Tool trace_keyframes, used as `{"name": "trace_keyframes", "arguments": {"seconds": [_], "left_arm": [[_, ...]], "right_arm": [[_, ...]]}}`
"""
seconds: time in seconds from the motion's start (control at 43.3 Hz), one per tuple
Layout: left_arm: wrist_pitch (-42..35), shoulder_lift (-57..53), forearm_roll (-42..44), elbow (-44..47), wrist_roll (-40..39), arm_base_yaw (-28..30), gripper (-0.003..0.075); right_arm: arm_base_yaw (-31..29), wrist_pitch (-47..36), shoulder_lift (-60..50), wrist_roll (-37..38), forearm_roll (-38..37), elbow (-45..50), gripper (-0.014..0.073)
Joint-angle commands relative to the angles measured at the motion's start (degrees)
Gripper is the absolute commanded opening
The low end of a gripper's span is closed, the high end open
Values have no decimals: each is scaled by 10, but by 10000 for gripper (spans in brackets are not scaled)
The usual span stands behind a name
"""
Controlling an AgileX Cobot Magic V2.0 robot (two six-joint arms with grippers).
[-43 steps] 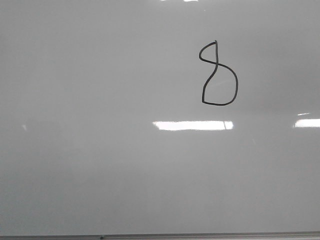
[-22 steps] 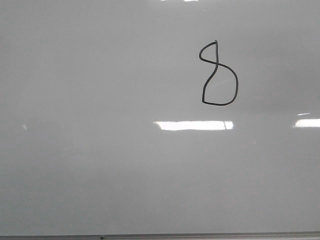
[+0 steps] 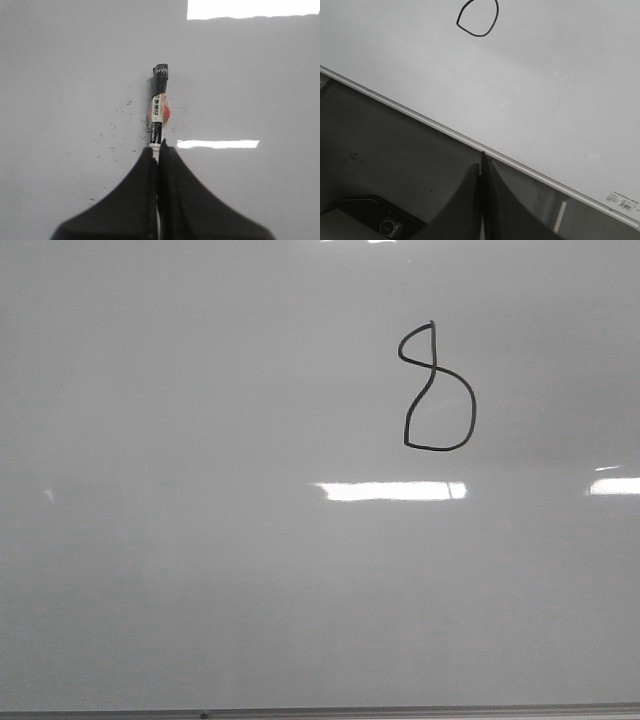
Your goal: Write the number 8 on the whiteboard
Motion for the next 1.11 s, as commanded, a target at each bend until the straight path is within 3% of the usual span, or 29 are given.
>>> {"name": "trace_keyframes", "arguments": {"seconds": [0.0,0.162,0.254,0.508,0.669,1.038,1.085], "left_arm": [[-52,-8,-6,9,0,-4,-21],[-52,-8,-6,9,0,-4,-21],[-52,-8,-6,9,0,-4,-21],[-52,-8,-6,9,0,-4,-21],[-52,-8,-6,9,0,-4,-21],[-52,-7,-6,9,0,-4,-21],[-52,-7,-6,9,0,-4,-21]], "right_arm": [[-3,-32,1,0,-8,-15,-106],[-7,-37,-10,0,-14,-7,-106],[-46,-73,-43,0,-15,26,-106],[-209,-392,-212,0,-12,247,-106],[-270,-532,-297,0,-10,374,-106],[-276,-727,-336,4,-3,528,-106],[-276,-714,-336,4,-1,525,-106]]}}
